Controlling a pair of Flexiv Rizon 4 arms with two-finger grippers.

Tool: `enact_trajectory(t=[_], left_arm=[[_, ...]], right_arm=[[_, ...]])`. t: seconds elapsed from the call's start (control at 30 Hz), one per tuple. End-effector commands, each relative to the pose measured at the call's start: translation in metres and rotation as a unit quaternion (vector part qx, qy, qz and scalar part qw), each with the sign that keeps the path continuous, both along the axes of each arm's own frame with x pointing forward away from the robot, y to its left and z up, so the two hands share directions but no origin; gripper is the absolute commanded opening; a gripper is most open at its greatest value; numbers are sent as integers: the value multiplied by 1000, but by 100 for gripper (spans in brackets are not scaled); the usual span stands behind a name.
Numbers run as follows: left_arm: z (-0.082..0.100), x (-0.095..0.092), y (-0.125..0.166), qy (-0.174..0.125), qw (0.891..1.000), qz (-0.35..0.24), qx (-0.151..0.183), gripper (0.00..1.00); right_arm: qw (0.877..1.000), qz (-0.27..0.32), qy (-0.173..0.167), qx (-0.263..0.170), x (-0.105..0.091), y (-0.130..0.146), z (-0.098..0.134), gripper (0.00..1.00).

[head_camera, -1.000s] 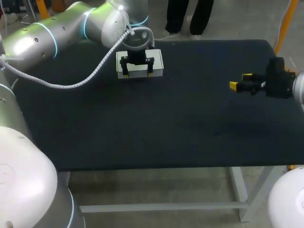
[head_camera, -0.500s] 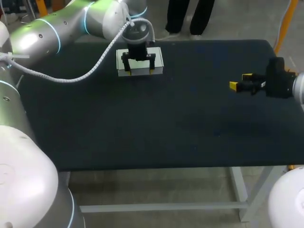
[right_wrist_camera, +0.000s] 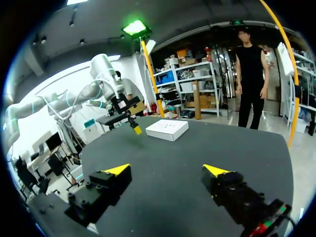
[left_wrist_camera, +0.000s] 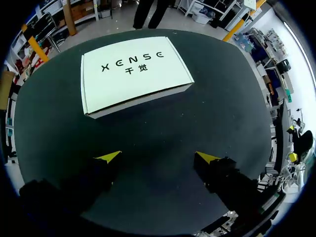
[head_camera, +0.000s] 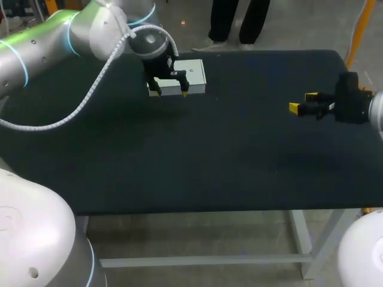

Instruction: Assemble the packaging by folding the flat box into shape, placing the metal phone stand inside, and closing the box properly

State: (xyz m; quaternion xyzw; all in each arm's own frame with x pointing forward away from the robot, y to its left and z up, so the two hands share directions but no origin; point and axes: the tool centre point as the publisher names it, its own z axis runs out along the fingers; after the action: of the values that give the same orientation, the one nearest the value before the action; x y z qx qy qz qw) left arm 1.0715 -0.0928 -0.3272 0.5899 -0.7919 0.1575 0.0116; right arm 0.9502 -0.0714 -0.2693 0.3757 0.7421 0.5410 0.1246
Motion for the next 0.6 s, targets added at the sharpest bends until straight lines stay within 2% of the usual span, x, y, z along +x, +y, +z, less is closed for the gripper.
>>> enact_trajectory(t=[0.03,0.2,0.3,0.6], left_arm=[[7,-56,26,-117,991,-2,-68,100],[12,-73,33,-147,984,-11,-103,100],[12,-77,38,-170,978,-17,-122,100],[22,-86,49,-228,954,-95,-172,100]], right_arm=[[1000,2,-2,3,0,-1,-1,100],[1000,2,-2,3,0,-1,-1,100],[1000,2,-2,3,0,-1,-1,100],[1000,2,-2,3,0,-1,-1,100]])
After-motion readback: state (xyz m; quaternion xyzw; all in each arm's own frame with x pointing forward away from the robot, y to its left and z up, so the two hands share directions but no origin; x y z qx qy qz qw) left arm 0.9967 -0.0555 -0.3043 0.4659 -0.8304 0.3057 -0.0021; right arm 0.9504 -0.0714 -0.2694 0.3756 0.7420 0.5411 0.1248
